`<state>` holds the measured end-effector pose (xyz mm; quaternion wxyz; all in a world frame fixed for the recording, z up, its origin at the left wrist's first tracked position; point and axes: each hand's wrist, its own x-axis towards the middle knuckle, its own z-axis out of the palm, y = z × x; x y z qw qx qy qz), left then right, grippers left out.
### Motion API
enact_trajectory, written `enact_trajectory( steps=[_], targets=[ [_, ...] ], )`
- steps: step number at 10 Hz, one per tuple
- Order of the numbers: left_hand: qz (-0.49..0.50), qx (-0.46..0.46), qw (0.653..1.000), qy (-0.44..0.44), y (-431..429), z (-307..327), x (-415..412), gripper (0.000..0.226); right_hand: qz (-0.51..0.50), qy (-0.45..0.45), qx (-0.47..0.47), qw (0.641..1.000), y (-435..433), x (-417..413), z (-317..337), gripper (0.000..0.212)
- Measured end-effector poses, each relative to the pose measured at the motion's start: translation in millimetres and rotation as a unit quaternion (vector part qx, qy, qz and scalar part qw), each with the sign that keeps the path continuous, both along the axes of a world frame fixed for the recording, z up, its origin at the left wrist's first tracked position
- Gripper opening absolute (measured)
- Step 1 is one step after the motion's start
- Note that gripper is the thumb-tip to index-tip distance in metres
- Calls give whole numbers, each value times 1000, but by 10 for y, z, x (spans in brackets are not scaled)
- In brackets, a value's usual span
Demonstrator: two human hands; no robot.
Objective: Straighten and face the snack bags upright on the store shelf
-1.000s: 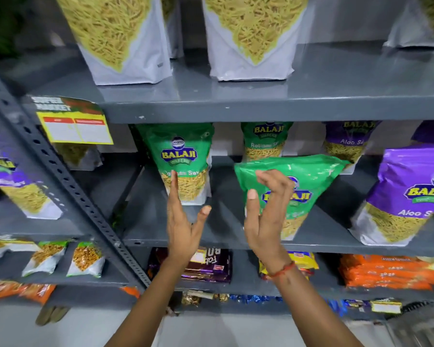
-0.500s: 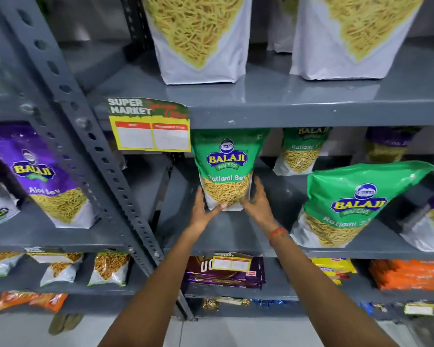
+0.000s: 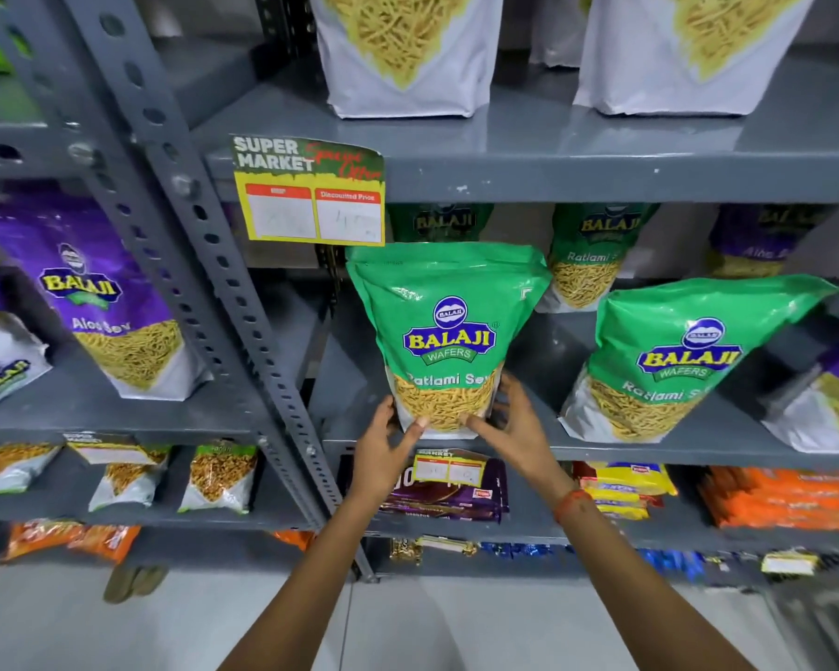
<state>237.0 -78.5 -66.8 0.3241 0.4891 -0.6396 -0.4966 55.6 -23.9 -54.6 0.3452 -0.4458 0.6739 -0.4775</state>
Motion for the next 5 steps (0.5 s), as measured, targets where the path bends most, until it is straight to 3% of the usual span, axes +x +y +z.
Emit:
enact_trajectory(
  steps=[4,5],
  targets=[
    [-17,30,999,-31,96,183,32,55,13,14,25,999,68,43,176,73],
    [-18,34,993,-110,65,303,24,69,35,96,79,992,53,-11,248,71]
  ],
)
